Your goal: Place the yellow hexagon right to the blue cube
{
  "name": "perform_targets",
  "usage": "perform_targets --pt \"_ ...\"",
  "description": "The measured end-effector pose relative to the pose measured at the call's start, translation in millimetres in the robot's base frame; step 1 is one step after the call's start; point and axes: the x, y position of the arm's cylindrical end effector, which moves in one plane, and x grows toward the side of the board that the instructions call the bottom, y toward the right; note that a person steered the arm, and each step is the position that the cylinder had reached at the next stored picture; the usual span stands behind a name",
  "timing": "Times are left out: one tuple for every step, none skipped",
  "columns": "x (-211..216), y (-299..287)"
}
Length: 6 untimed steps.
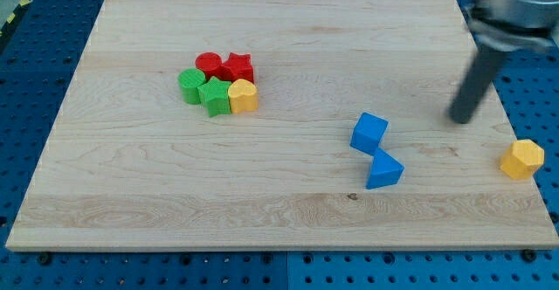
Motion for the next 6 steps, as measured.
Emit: perform_targets --pt "23 64" --pt "58 75" --pt "99 73" --pt "91 32" --pt "58 -27" --pt "18 -92"
